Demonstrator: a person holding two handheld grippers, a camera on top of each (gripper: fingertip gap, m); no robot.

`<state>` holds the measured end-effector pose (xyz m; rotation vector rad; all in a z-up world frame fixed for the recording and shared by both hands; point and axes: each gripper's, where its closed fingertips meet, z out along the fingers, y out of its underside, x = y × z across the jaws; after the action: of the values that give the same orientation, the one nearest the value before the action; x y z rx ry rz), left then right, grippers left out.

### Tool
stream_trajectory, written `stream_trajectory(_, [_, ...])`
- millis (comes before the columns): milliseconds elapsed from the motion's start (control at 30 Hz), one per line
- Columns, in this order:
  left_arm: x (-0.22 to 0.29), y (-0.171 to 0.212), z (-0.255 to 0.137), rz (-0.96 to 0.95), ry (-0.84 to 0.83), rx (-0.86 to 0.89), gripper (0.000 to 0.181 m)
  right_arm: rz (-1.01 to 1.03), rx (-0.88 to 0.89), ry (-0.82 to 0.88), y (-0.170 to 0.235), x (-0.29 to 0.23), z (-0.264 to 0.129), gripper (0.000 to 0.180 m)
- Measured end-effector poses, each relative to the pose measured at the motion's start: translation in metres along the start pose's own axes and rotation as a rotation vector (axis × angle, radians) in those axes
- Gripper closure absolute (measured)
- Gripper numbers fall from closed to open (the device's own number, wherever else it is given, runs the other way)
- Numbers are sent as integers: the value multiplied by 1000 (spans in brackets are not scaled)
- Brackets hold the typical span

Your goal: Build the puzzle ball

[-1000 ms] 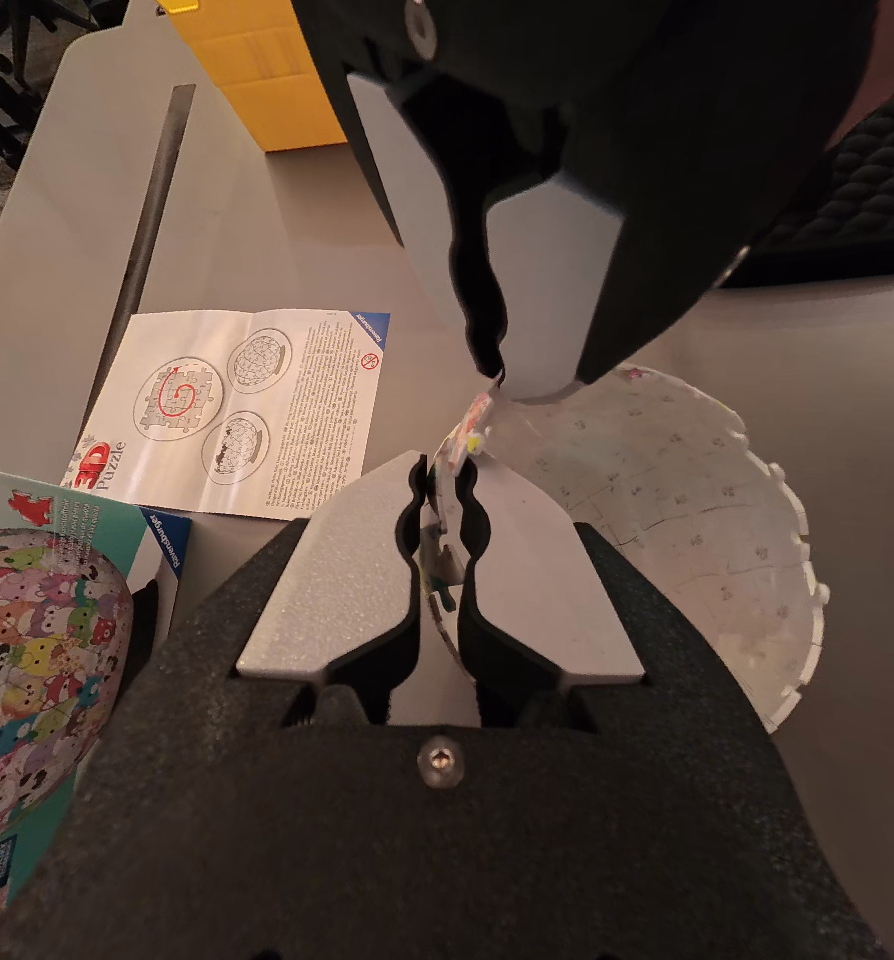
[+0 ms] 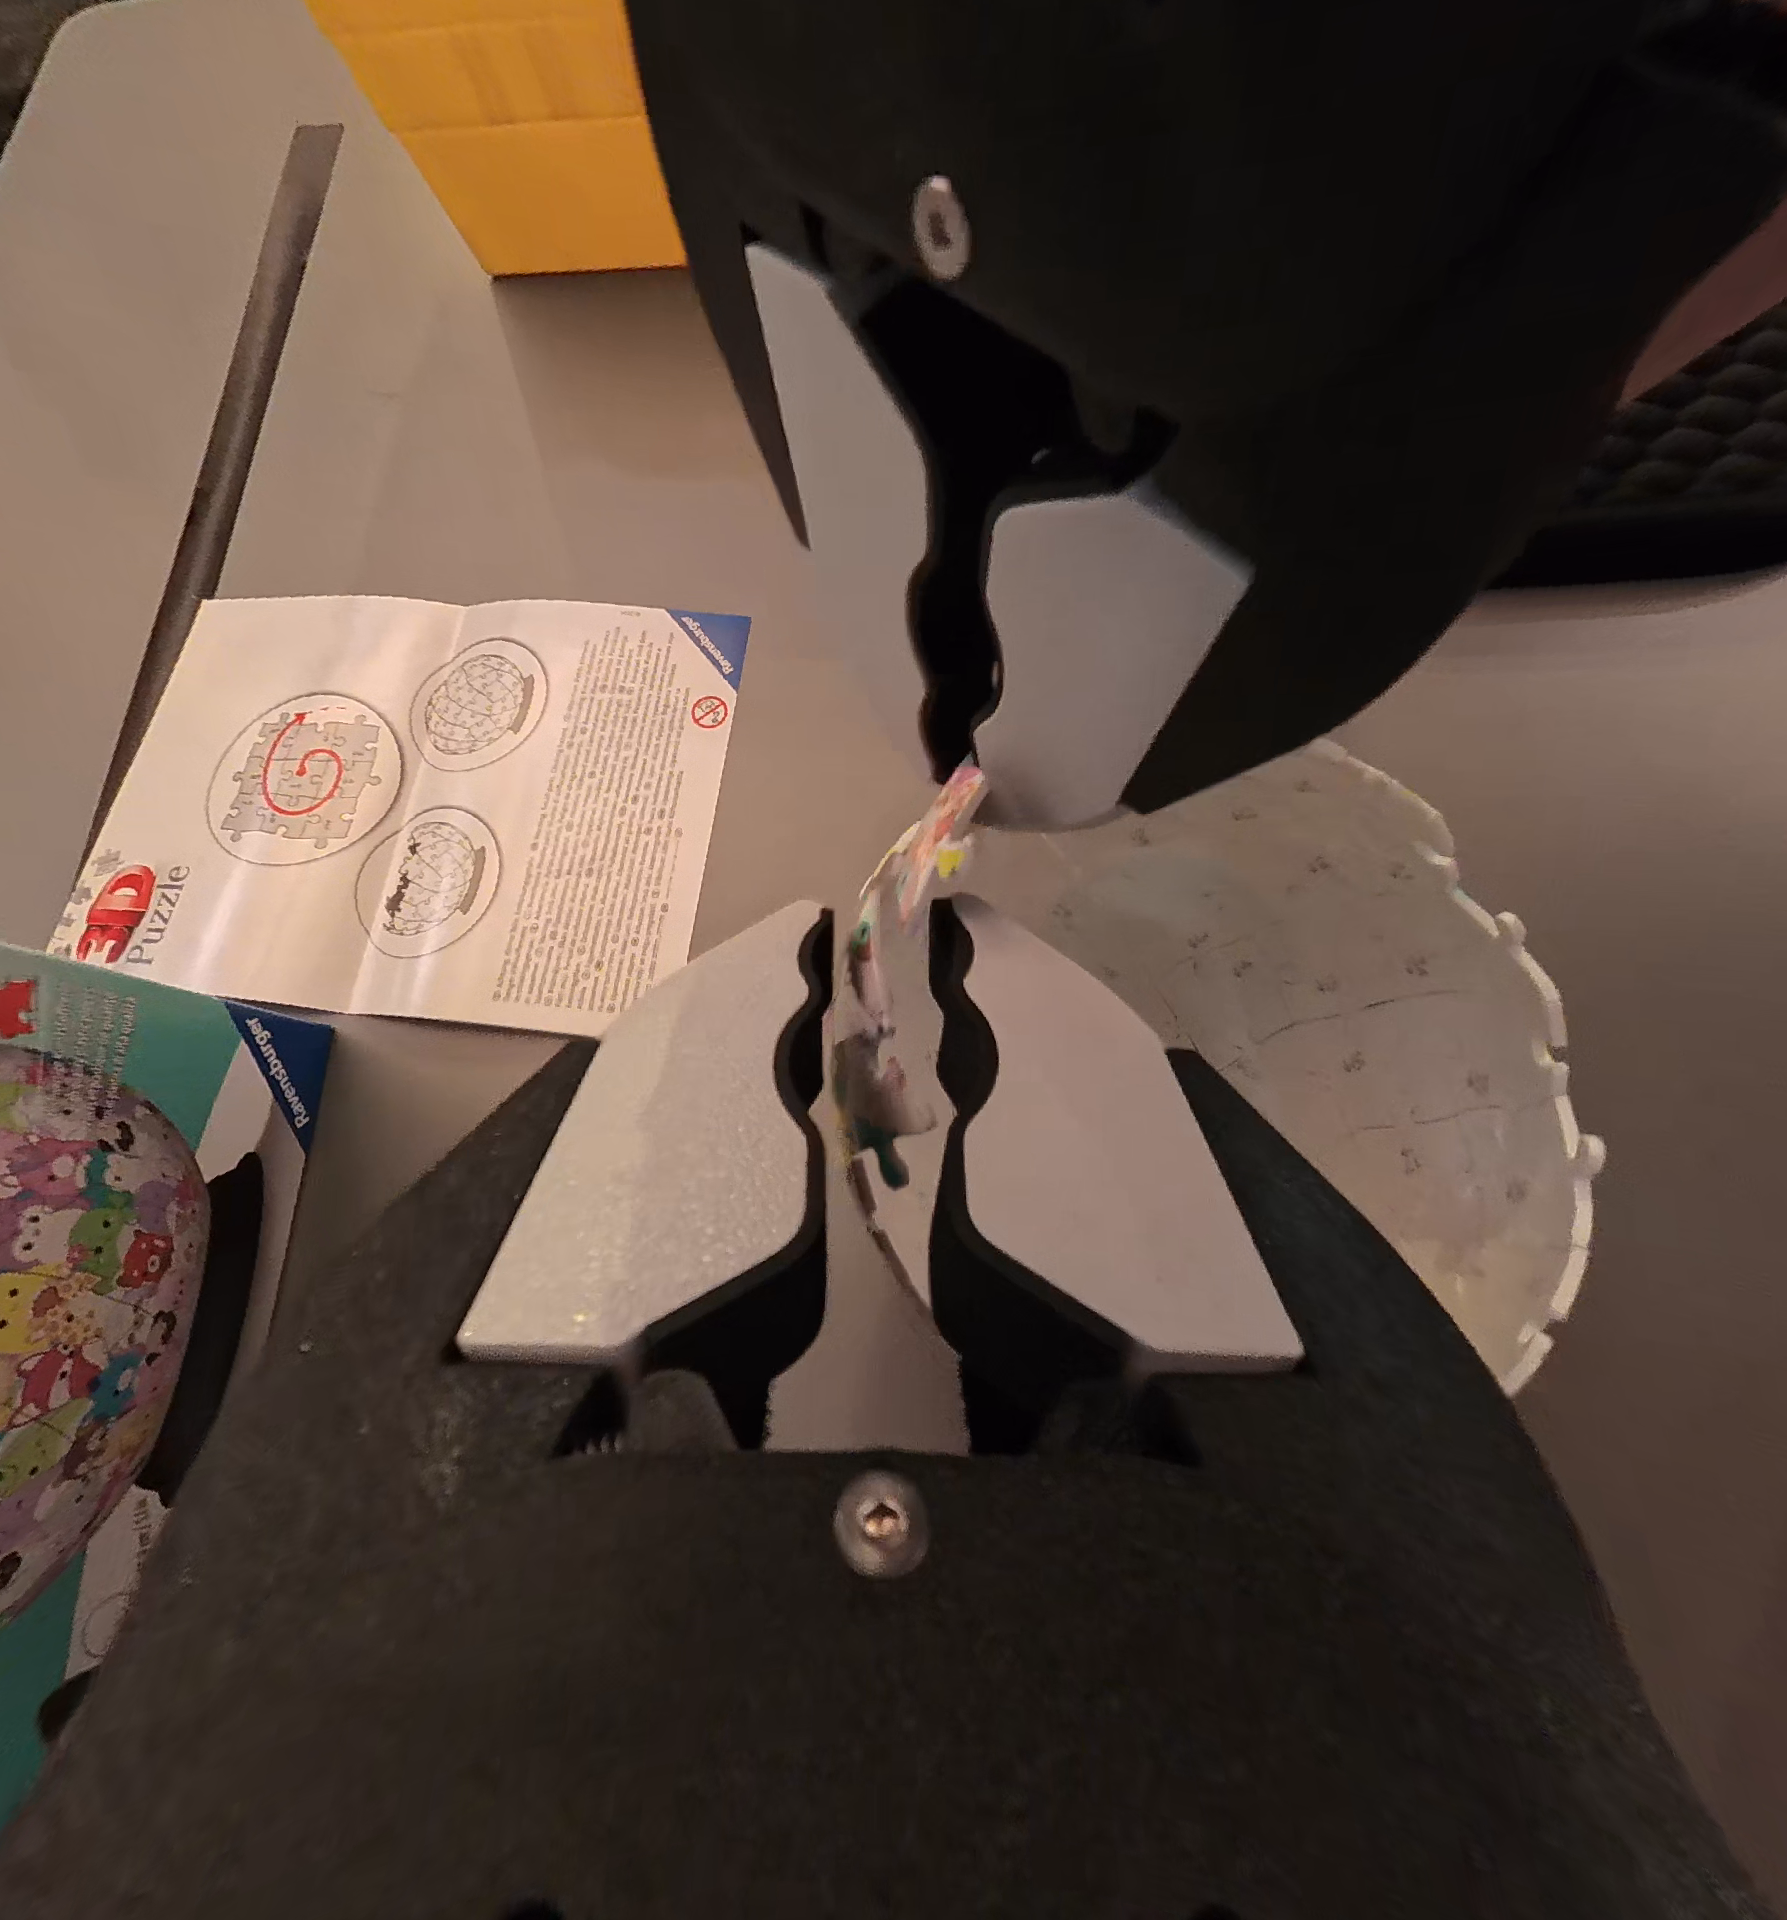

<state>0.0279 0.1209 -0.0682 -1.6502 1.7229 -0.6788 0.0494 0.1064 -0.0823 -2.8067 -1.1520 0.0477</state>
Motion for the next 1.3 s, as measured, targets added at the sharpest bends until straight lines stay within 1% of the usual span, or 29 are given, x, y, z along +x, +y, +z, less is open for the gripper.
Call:
stream_trajectory(133, [2,4,-8,-29,48,-5,161,3,9,5,0,0,1,176])
stream_trajectory(700, [-2,9,-3,-110,44,-33,163,20,27,1,0,1,2,176])
stream_trajectory(933, [0,8,-2,-93,38,-37,163,-15,35,29,-3,2,4,173])
stream_trajectory(1300, [0,7,-1,-78,23,-43,164,-14,2,58,0,1,5,175])
